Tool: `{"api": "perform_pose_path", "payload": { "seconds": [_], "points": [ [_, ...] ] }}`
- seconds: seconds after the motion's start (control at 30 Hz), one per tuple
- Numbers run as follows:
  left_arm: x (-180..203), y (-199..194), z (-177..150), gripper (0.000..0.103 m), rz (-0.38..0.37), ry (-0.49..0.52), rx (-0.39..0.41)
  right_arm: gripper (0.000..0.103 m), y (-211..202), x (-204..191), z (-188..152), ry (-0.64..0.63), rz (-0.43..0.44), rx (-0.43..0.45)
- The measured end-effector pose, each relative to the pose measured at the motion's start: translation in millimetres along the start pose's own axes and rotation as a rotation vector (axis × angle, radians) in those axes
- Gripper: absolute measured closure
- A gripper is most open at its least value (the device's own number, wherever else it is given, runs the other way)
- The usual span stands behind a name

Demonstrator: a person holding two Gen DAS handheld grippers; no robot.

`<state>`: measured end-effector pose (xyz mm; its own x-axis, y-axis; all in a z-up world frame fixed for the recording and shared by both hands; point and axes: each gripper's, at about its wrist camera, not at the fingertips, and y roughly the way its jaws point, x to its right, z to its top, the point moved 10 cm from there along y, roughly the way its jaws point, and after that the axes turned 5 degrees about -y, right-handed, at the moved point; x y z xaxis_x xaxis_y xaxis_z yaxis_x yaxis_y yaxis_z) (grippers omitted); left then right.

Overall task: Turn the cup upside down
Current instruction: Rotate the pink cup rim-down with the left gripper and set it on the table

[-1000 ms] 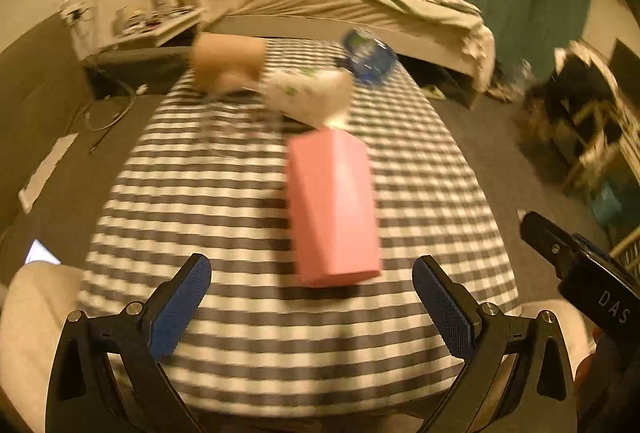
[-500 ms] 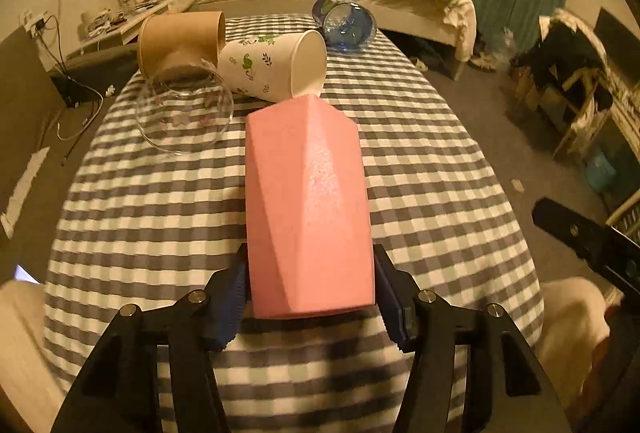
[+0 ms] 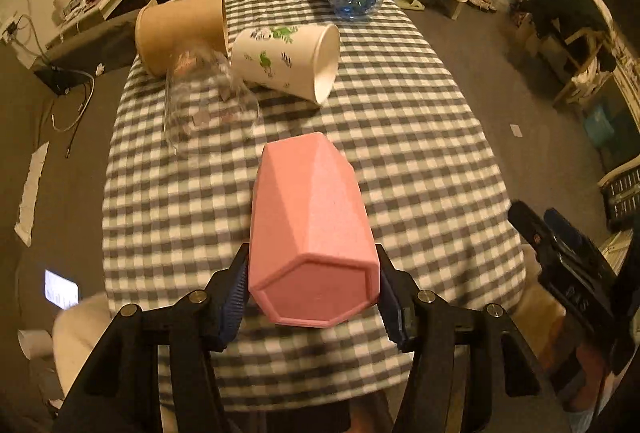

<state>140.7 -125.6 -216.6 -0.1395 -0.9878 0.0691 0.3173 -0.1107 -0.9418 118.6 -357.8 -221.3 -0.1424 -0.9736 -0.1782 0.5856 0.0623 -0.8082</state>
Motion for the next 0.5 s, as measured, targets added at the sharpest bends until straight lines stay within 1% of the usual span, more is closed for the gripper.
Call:
{"api": "perform_pose_path", "payload": {
  "seconds": [0.07,0.13,0.2,0.23,0.27,0.33,0.5],
  "points": [
    [-1,3,14,0.045,0.002,0.006,0.015,0.01,0,1,0,0.004,-0.002,-0.002],
    [-4,7,23,0.046,0.017,-0.005,0.004,0.01,1,1,-1,0.004,-0.003,-0.006],
    [-5,8,31,0.047,0.006,-0.02,-0.005,0.01,2,0,-1,0.003,-0.005,-0.008],
    [-4,8,35,0.047,0.001,-0.009,-0.008,0.01,3,0,-1,0.003,-0.006,-0.009],
    [-4,8,38,0.047,0.012,0.004,-0.005,0.01,3,0,-1,0.002,-0.007,-0.011],
    [-7,9,42,0.047,0.029,0.012,0.0,0.01,5,0,-1,0.002,-0.009,-0.016],
    [-10,9,42,0.047,-0.002,-0.005,0.007,0.01,7,0,1,0.004,-0.016,-0.019]
  ]
}}
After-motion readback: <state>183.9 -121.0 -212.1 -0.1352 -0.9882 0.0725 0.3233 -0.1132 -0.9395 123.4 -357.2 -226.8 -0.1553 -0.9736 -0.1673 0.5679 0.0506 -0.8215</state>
